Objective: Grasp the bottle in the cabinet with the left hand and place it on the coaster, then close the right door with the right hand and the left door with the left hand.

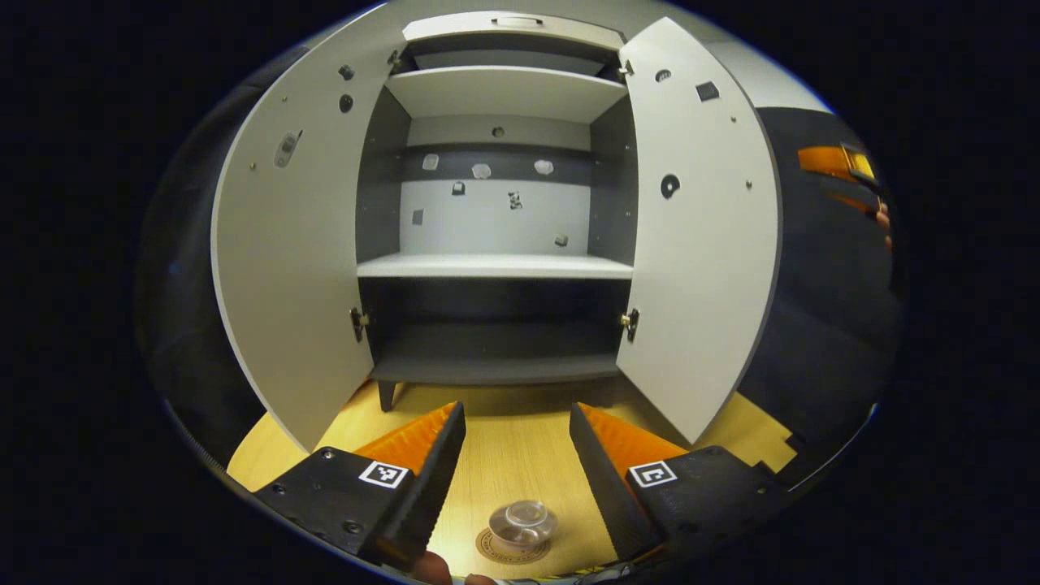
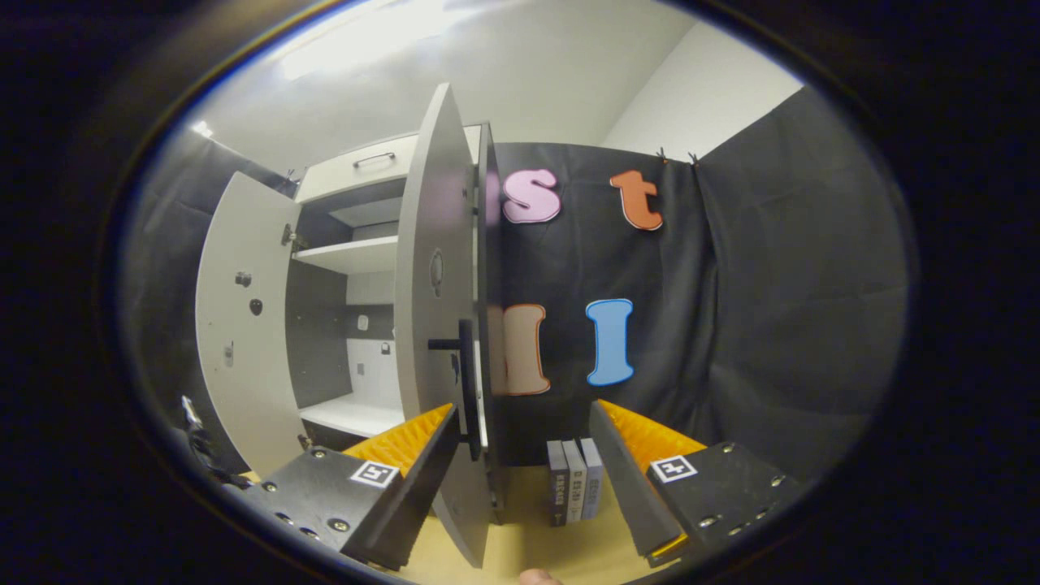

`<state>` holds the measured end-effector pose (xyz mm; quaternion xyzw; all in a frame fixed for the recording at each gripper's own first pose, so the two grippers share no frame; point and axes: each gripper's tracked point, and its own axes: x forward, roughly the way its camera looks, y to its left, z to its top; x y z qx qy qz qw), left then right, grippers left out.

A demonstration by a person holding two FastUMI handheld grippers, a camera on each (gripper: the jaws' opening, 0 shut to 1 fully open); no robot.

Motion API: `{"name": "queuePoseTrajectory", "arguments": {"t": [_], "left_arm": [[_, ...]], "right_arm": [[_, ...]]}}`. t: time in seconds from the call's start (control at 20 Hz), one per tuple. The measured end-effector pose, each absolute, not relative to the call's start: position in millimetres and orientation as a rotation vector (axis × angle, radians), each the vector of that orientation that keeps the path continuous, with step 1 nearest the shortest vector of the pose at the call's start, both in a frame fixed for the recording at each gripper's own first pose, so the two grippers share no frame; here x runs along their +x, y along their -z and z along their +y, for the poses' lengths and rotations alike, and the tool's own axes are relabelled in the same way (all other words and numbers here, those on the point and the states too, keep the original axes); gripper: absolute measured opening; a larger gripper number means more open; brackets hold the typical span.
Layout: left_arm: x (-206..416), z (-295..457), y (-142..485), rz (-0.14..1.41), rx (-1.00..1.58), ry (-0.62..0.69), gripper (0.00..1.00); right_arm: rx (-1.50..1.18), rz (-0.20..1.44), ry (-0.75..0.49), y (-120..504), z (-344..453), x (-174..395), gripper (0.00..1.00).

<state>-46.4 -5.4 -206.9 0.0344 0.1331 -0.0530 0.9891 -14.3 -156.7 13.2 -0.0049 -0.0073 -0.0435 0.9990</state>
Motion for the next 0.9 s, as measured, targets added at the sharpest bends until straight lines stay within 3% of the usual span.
{"name": "queuePoseTrajectory", "arguments": {"t": [0.15,0.3,0.35,0.6,0.9], "left_arm": [[-40,-2,164,0.21,0.066,0.091,0.83],[-35,9,132,0.194,0.088,0.066,0.93],[-34,14,123,0.189,0.095,0.054,0.91],[-30,46,85,0.153,0.053,-0.021,0.93],[-39,94,48,0.084,0.006,-0.081,0.93]], "right_arm": [[-0.011,-0.015,0.09,-14,-155,-6,0.93],[-0.005,-0.016,0.088,-14,-149,-2,0.94],[-0.004,-0.015,0.085,-14,-146,0,0.97],[-0.011,0.008,0.07,-5,-129,2,0.93],[-0.047,0.0,-0.056,-4,-58,11,0.97]]}}
